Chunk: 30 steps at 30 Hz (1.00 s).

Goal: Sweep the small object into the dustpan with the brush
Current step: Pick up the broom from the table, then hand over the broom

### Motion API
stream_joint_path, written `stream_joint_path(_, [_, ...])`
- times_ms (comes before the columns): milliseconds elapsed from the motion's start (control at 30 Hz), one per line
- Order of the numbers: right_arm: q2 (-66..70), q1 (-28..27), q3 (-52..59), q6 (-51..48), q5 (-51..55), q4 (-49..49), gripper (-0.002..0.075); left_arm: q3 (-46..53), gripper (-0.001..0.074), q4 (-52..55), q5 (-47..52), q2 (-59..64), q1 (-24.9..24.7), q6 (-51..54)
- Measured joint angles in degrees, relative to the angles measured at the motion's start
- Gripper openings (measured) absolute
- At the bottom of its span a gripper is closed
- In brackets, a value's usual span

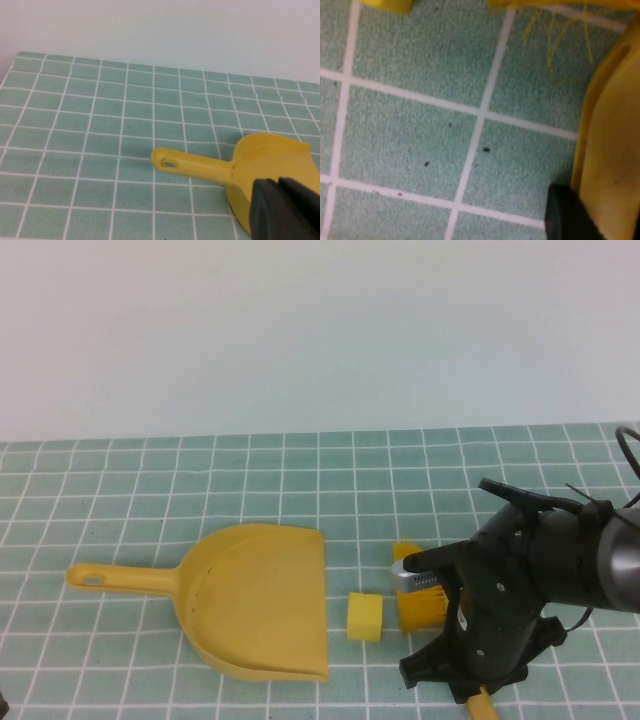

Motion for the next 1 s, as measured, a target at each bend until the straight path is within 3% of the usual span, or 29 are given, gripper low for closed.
stream_joint_path(233, [-0.54,0.0,0.0,0.3,1.63,-3.44,0.019,0.0,0.0,-4.04,0.31,0.0,0.0,0.0])
stream_joint_path(467, [-8.54,0.0,0.47,0.57,3.83,-6.7,0.019,-0.1,0.0023,-21.56,4.26,0.0,0.0,4.59])
stream_joint_path(533, [-12.26,0.0,0.47,-0.16,3.83,-6.02,0.019,-0.1,0.0091,-31.01,6.72,0.0,0.0,8.64])
stream_joint_path(700, [-20.68,0.55,0.6,-6.46,2.1,1.99,0.019,-0.1,0.0417,-53.61,13.22,0.0,0.0,16.84])
stream_joint_path(767, [-23.9,1.87,0.6,-9.76,0.35,6.74,0.019,-0.1,0.0503,-59.5,14.37,0.0,0.0,17.31])
stream_joint_path(867, [-27.07,5.63,0.6,-15.53,-2.45,14.76,0.019,-0.1,0.0513,-64.89,16.76,0.0,0.0,19.67])
stream_joint_path(1000, [-27.41,12.3,-2.91,-18.54,-2.8,19.92,0.019,-0.1,0.0512,-63.83,18.45,0.0,0.0,21.44])
